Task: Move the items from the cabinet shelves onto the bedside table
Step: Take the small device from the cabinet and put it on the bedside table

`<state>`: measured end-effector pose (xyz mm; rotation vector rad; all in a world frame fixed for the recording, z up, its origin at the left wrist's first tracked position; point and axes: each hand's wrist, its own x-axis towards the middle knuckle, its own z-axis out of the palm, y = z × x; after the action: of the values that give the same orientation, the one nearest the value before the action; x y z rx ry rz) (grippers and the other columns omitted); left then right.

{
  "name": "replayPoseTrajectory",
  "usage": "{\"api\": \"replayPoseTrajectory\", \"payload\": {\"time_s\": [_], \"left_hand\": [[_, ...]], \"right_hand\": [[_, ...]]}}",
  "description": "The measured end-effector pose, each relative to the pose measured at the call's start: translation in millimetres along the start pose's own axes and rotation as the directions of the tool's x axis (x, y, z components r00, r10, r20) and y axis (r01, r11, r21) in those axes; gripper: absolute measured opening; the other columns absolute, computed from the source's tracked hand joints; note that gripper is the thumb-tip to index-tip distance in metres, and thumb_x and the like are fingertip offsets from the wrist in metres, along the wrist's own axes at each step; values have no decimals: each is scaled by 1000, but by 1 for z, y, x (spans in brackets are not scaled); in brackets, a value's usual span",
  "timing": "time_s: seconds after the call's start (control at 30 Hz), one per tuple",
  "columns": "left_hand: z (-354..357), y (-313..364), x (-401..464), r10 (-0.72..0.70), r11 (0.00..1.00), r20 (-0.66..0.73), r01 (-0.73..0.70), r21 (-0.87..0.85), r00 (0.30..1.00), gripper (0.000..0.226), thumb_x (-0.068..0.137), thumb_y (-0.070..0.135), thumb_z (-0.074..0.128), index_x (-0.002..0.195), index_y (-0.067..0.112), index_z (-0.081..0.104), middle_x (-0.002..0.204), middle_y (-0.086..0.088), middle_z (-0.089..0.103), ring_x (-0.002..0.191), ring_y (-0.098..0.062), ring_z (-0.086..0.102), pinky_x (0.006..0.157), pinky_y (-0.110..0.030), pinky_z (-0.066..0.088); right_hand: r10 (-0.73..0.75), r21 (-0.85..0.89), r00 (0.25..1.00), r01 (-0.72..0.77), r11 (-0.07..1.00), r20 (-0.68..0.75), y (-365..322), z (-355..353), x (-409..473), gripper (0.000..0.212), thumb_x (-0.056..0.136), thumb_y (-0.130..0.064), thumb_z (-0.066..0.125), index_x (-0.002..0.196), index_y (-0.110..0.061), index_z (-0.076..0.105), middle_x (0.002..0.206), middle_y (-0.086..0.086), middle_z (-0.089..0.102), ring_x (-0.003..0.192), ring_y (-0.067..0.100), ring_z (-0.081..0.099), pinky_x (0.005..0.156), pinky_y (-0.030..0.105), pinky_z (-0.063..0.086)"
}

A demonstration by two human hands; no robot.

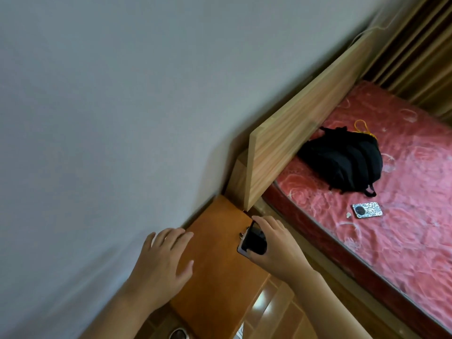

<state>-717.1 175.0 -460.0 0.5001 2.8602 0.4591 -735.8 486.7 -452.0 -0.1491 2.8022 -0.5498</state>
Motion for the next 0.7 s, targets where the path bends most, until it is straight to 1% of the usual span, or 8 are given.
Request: {"api": "replayPoseTrajectory", "payload": {"time_s": [0.13,0.23,0.37,0.43,0.5,0.57,0.6,0.7], "left_hand": [[45,-7,29,-42,999,45,43,-5,998,61,94,59,43,149,32,43,148,12,45,138,-12,39,115,-47,40],[75,-9,48,-53,999,67,53,3,996,61,96,58,41,151,31,42,151,11,43,141,-13,38,116,-47,39],[113,-11,72,-65,998,96,64,5,993,61,97,57,44,152,31,41,153,10,43,143,-13,37,117,-46,39],[129,-13,81,-80,997,103,80,-1,992,61,98,56,43,153,30,40,155,9,42,144,-13,36,118,-46,38],[142,-14,90,-91,996,96,92,-8,991,60,98,55,45,153,29,41,154,9,42,144,-13,36,120,-41,35],[154,-14,97,-94,995,95,96,-8,991,60,98,53,49,152,28,42,152,9,45,142,-12,38,118,-34,31],[159,-14,100,-95,995,100,96,-4,991,60,98,53,50,152,28,42,151,9,45,141,-12,38,116,-33,30],[172,-16,108,-94,996,119,93,12,988,62,97,55,48,152,27,41,150,8,46,139,-14,40,113,-34,32]], "right_hand": [[13,-13,1000,-13,1000,18,31,37,30,83,80,-67,55,152,-34,31,143,-14,44,125,13,45,101,30,46],[25,-1,999,-25,1000,24,49,64,51,82,79,-67,51,151,-33,33,141,-13,45,125,15,45,101,34,48],[22,24,1000,-23,999,10,69,99,80,82,81,-60,61,152,-33,30,141,-10,44,124,17,44,101,35,49],[22,39,1000,-23,999,4,77,114,93,82,82,-57,63,151,-34,28,140,-9,43,122,18,43,99,35,47],[20,47,1000,-19,999,-20,82,127,105,81,81,-56,65,150,-33,28,139,-8,45,121,18,44,98,35,48],[22,56,999,-20,998,-36,86,141,118,82,81,-55,69,150,-32,29,139,-7,47,123,19,46,100,36,48],[25,60,999,-23,998,-35,87,147,123,84,81,-54,71,150,-32,29,141,-5,47,125,21,46,102,38,48],[16,53,999,-14,998,-42,90,168,135,87,81,-52,76,151,-30,28,144,-2,47,129,23,45,106,42,48]]}}
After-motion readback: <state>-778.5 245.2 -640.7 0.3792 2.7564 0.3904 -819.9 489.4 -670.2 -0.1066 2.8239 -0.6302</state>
